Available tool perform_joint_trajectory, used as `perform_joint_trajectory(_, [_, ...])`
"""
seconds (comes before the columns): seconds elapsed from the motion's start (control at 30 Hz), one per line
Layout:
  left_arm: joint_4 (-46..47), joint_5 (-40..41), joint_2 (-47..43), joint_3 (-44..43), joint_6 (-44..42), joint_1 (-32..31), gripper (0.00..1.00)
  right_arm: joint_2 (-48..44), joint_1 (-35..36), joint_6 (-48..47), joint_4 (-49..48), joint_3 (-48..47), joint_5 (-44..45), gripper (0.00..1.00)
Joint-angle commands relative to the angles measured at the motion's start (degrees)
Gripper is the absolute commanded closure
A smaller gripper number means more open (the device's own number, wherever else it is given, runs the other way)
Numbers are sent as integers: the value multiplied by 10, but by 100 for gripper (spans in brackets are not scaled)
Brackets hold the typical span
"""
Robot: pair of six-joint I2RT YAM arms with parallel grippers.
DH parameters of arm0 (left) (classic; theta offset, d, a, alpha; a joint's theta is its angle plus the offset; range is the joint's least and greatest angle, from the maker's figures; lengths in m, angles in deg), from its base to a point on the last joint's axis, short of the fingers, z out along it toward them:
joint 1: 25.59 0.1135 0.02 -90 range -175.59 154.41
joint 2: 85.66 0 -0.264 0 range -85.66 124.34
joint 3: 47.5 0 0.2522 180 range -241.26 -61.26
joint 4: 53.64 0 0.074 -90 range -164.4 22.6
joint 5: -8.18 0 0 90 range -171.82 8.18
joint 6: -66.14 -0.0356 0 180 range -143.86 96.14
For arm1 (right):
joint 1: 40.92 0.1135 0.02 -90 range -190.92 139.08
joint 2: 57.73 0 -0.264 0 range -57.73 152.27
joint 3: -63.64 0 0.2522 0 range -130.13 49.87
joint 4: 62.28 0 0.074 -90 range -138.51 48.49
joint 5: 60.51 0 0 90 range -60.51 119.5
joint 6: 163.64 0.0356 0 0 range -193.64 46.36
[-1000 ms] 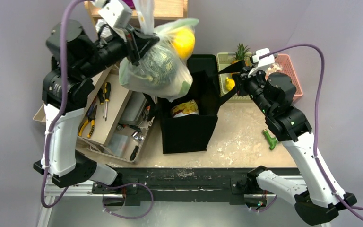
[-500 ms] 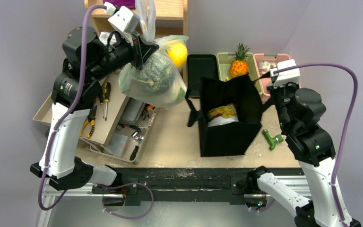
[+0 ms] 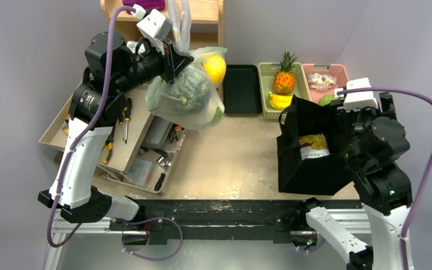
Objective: Untie the knot of the grocery bags and take out the mixed food
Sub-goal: Move the takeout bag to the center of the board.
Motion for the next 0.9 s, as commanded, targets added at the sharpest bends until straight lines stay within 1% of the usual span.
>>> perform_joint_trajectory(0.0, [71,-23,-11,14,22,3,100,31,-1,159,131,-90,-164,18])
perform_joint_trajectory(0.03, [71,-25,-12,18,24,3,100,44,-1,194,157,-106,-206,11])
perform_joint_trajectory(0.07, [70,-28,-14,23,26,3,100,53,-2,221,181,-120,-259,7])
perform_joint_trajectory(0.13, [71,-32,-19,36,31,2,100,70,-1,259,214,-136,-360,3])
perform_joint_trajectory(0.2, [74,-33,-25,49,35,2,100,86,-1,296,234,-139,-441,1])
perform_joint_trajectory(0.27, [80,-34,-31,63,36,2,100,97,-1,303,235,-129,-509,2])
perform_joint_trajectory(0.3, [82,-33,-33,70,38,2,100,104,-2,299,228,-119,-560,3])
perform_joint_trajectory(0.37, [81,-33,-37,79,47,2,100,124,0,294,213,-107,-616,6])
perform_joint_trajectory(0.47, [76,-31,-47,103,60,2,100,178,0,267,229,-118,-678,16])
perform_joint_trajectory(0.57, [73,-31,-61,134,64,3,100,226,19,245,235,-121,-673,25])
perform_joint_trajectory(0.63, [71,-25,-69,150,63,3,100,249,67,236,218,-113,-616,29])
perform_joint_trajectory(0.67, [70,-21,-71,154,61,4,100,255,107,226,207,-106,-576,29])
perform_joint_trajectory(0.7, [69,-17,-71,155,61,6,100,263,133,214,200,-98,-553,29])
perform_joint_trajectory(0.77, [67,-15,-70,154,67,18,100,280,164,206,195,-80,-499,31])
perform_joint_trajectory(0.87, [65,-22,-66,150,100,55,100,289,207,147,219,-20,-446,32])
